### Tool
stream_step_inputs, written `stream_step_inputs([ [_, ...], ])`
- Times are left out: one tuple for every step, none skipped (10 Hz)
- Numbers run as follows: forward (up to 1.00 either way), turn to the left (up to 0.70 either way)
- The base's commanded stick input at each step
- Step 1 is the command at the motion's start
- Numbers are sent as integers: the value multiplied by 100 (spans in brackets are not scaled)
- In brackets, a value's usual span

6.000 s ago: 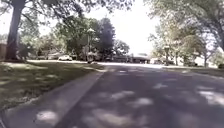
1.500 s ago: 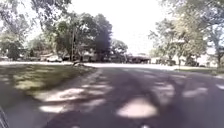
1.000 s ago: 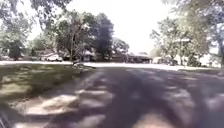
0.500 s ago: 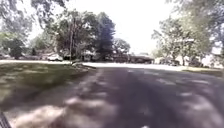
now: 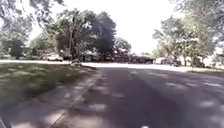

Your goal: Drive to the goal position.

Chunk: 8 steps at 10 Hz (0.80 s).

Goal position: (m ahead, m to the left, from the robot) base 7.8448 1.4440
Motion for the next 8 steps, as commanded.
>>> stream_step_inputs([
  [100,0],
  [100,0],
  [100,0],
  [100,0],
  [100,0],
  [100,0],
  [100,0],
  [100,0],
])
